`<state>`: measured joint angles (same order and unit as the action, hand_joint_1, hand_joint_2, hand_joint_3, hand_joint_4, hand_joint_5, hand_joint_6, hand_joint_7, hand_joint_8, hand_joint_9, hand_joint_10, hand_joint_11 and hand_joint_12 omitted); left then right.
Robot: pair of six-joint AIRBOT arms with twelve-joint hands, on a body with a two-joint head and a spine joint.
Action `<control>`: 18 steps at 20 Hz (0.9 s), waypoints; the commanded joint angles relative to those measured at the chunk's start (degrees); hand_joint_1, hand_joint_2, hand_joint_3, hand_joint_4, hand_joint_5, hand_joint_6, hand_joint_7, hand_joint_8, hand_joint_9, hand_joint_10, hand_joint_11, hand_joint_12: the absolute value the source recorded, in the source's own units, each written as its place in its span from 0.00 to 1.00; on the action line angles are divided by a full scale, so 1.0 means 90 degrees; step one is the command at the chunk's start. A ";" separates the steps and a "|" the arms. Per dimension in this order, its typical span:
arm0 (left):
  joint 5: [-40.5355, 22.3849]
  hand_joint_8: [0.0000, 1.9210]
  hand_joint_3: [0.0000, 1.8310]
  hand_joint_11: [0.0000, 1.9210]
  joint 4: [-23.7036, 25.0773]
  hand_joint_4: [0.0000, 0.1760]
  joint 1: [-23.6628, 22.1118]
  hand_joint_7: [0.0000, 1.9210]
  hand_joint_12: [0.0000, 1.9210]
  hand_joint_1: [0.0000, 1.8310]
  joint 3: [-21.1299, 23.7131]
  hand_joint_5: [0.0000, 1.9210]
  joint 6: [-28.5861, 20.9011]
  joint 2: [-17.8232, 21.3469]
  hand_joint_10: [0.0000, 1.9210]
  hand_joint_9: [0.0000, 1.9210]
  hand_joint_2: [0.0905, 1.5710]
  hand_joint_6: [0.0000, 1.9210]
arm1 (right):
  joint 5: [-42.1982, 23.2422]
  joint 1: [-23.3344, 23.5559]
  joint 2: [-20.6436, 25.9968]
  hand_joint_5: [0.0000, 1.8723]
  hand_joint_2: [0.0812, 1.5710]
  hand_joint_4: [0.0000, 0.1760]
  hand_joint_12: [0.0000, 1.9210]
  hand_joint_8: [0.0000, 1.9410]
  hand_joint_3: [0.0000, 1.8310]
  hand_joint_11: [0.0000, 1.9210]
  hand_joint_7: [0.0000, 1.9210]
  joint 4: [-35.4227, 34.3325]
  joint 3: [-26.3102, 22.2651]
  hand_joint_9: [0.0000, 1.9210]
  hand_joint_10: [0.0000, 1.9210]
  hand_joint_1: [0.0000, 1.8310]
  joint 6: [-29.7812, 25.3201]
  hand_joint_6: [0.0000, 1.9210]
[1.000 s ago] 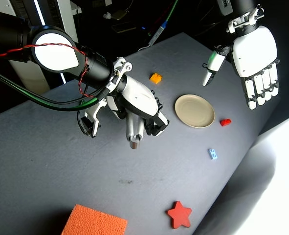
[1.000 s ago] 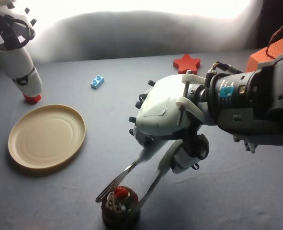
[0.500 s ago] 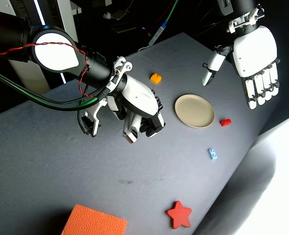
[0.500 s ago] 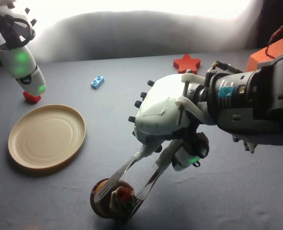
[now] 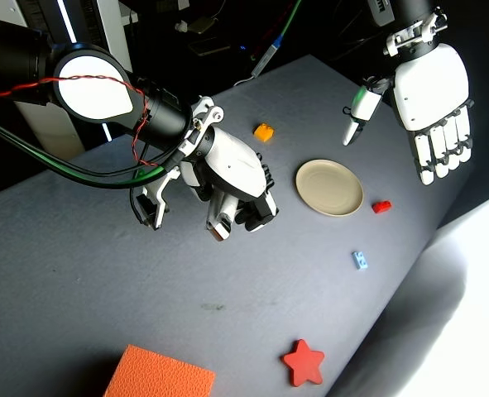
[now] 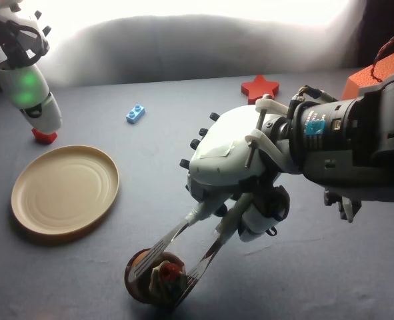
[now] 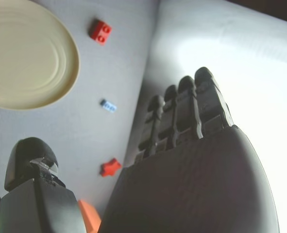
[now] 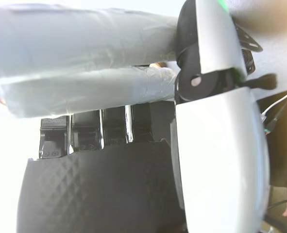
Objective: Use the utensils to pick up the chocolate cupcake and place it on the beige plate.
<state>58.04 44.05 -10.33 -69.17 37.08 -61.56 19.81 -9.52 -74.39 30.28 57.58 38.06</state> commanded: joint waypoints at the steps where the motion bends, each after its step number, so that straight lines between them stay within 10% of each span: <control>1: -0.0156 0.00 0.00 0.00 0.0429 0.00 -0.0058 0.00 0.00 0.25 -0.0016 0.02 0.0040 0.0057 0.00 0.00 0.54 0.00 | -0.0444 0.0123 0.0039 0.49 0.73 0.00 0.68 0.71 0.00 0.26 0.44 0.0098 0.0006 0.37 0.56 0.67 -0.0119 0.48; 18: -0.0155 0.00 0.00 0.02 0.0352 0.00 -0.0050 0.00 0.02 0.23 -0.0036 0.01 0.0063 0.0045 0.00 0.01 0.54 0.00 | 0.0067 0.0472 0.0022 0.52 0.73 0.00 0.68 0.71 0.00 0.26 0.43 0.0102 0.0381 0.36 0.56 0.67 -0.2279 0.46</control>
<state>58.04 43.24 -10.31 -69.28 37.30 -61.56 24.77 -6.22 -74.43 30.26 61.10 17.72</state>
